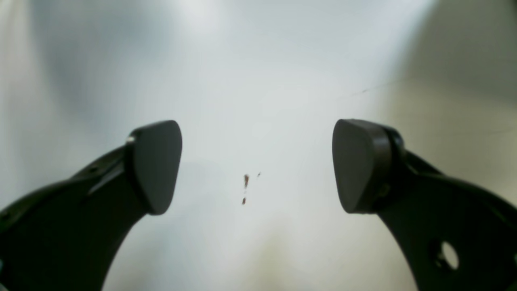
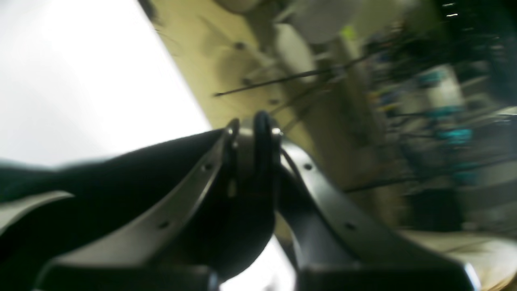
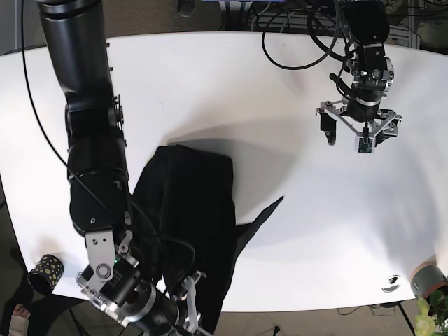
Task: Fold the T-shirt properly
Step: 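Lift the gripped black shirt high with the right gripper, then move the left gripper to the hanging shirt and grasp its edge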
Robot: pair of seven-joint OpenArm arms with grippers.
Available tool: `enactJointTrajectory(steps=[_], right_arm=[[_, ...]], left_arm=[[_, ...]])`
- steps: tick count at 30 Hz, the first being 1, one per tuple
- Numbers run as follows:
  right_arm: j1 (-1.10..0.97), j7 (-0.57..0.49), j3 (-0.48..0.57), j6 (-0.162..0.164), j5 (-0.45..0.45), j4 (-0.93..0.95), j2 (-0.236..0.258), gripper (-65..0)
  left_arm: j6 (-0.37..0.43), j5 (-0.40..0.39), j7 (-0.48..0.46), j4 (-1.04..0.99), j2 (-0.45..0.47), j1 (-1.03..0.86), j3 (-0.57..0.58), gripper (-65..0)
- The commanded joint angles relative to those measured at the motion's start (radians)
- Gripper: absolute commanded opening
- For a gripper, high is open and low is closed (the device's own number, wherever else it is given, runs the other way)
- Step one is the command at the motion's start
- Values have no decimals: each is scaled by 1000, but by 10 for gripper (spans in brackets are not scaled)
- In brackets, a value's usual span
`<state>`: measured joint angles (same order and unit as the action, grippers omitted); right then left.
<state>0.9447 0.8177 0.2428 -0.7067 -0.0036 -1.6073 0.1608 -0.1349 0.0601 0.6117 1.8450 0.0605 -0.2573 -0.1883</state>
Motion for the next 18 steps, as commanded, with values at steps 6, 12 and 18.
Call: enactJointTrajectory(steps=[6, 12, 18], right_arm=[[270, 19, -6, 9, 6, 48, -7, -650], [361, 19, -6, 9, 1, 132, -30, -650], [361, 19, -4, 9, 1, 154, -34, -650]], left_arm=[[4, 1, -22, 23, 5, 25, 117, -97], [4, 1, -22, 18, -6, 82, 194, -97], [4, -1, -22, -37, -66, 177, 281, -96]])
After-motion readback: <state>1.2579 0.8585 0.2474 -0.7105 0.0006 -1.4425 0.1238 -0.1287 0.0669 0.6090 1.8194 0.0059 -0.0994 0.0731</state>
